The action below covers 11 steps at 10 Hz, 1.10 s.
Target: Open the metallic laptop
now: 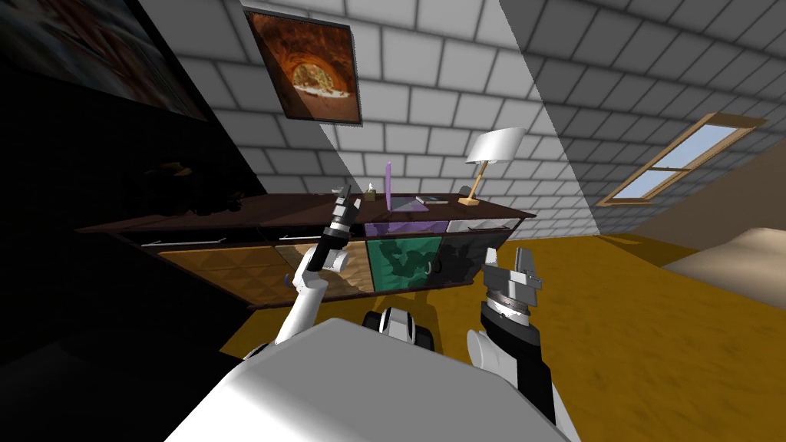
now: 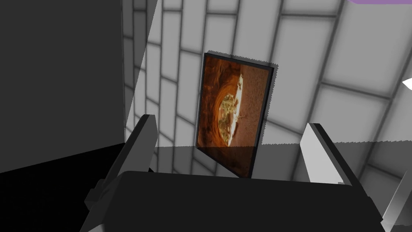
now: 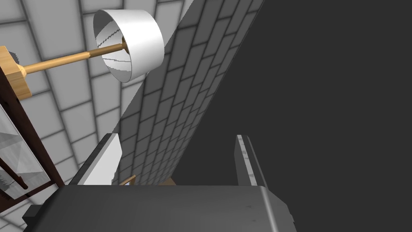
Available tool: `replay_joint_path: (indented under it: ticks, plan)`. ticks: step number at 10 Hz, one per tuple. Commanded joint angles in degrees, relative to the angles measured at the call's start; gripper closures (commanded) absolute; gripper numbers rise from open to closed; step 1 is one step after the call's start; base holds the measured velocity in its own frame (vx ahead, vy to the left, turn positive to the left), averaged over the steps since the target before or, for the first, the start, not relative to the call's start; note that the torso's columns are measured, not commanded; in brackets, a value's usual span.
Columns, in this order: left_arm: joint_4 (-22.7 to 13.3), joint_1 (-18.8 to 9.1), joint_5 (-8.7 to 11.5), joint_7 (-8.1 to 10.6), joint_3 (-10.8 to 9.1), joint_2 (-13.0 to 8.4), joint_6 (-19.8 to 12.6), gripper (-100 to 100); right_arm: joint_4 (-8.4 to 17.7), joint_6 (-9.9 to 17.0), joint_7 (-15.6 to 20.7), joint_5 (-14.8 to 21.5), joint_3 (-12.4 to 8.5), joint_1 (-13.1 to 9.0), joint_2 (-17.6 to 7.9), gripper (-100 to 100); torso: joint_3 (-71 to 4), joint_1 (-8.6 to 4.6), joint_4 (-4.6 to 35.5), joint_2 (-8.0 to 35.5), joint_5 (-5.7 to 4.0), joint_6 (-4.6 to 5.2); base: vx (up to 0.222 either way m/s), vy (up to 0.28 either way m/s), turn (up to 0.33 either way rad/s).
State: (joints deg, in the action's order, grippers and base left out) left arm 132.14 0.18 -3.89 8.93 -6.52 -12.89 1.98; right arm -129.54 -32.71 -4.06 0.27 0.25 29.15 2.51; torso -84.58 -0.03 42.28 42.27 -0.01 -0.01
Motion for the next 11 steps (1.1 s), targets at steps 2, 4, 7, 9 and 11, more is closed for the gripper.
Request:
replay_joint_path:
  ticks: [2,4,7,9,11]
  plan:
    - [0.8,-5.5,-1.5,1.06,-1.31,-0.4,-6.3,-100,0.0,0.0,0.0,0.0,0.0,0.0,0.0,0,0.0,0.02,0.0,0.0,0.01,0.00,0.034,-0.085,0.051]
    - [1.2,-9.0,-2.5,1.72,-2.25,-0.6,-9.1,-100,0.0,0.0,0.0,0.0,0.0,0.0,0.0,0,0.0,-0.05,0.0,0.0,-0.01,0.00,0.023,-0.095,0.051]
    - [1.4,-12.6,-3.4,2.37,-3.21,-0.8,-13.7,-100,0.0,0.0,0.0,0.0,0.0,0.0,0.0,0,0.0,0.09,0.0,0.0,0.03,-0.01,0.022,-0.045,0.032]
    - [1.6,-15.2,-4.2,3.00,-4.17,-1.0,-16.4,-100,0.0,0.0,0.0,0.0,0.0,0.0,0.0,0,0.0,0.06,0.0,0.0,0.01,0.01,0.013,-0.050,0.027]
    - [1.6,-16.1,-4.2,3.00,-4.17,-1.0,-18.3,-100,0.0,0.0,0.0,0.0,0.0,0.0,0.0,0,0.0,-0.02,0.0,0.0,-0.02,0.01,0.017,-0.048,0.020]
